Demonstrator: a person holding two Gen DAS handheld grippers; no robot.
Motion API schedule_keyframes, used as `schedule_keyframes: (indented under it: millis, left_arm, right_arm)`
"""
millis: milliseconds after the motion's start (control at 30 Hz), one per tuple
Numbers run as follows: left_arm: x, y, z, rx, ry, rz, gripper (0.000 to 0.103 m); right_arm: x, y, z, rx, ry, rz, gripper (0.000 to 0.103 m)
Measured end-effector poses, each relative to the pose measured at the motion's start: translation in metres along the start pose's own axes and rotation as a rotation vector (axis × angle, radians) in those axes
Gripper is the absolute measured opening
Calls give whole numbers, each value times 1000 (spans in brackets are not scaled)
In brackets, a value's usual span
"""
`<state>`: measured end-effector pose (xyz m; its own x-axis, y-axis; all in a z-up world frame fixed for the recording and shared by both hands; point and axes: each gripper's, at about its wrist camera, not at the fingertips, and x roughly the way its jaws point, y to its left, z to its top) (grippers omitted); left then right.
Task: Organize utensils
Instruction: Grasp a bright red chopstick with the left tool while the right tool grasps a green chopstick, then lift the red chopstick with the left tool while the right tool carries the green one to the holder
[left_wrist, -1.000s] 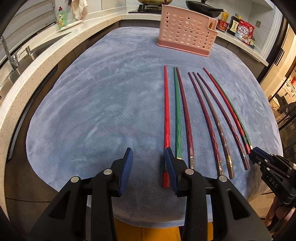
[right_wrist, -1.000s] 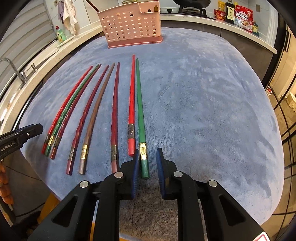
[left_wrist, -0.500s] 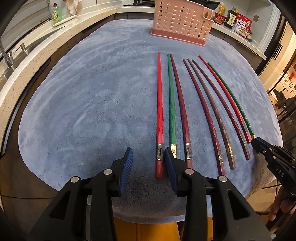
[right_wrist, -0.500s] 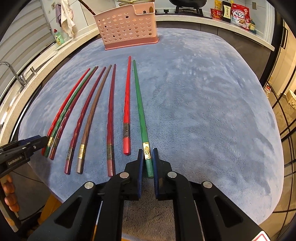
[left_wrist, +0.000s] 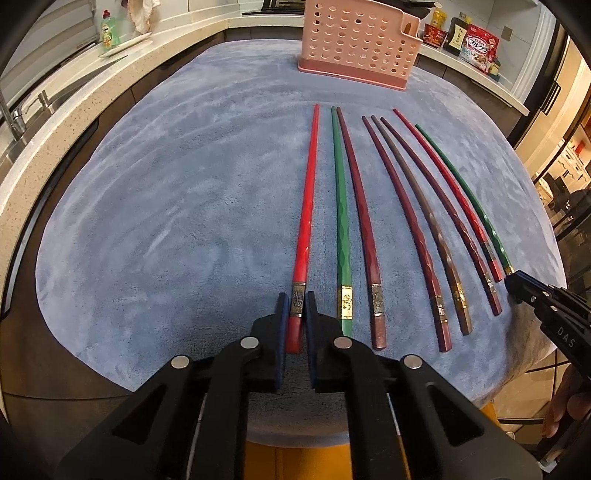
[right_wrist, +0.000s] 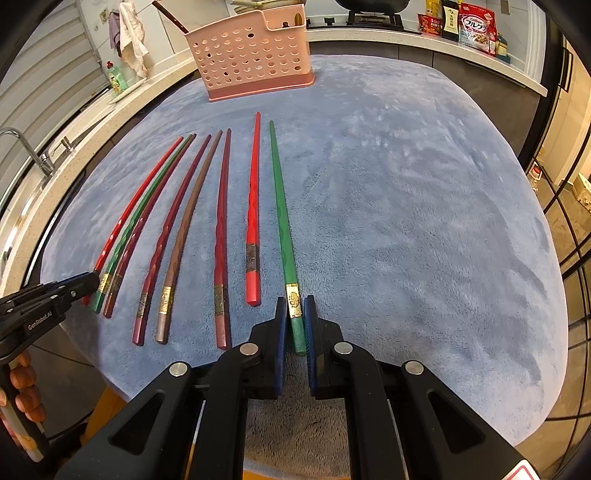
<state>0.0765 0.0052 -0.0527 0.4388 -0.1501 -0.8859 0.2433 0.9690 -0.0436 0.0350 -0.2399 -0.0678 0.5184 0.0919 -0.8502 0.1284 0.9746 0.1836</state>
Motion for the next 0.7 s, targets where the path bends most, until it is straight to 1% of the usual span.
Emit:
schedule_keyframes:
  millis: [167, 267, 467, 700]
  left_arm:
    - [-5, 1, 3, -6, -7, -11, 8]
    - [-16, 2, 9, -17, -28, -20, 8]
    - [-43, 9, 29, -45, -95, -33, 8]
    - [-74, 18, 65, -68, -195, -38, 7]
  right_arm:
    - [-10, -1, 4, 9, -22, 12, 8]
    - [-23, -1, 10, 12, -54, 20, 8]
    - [-59, -3, 37, 23, -159, 39, 8]
    - [-93, -9, 78, 26, -276, 44, 7]
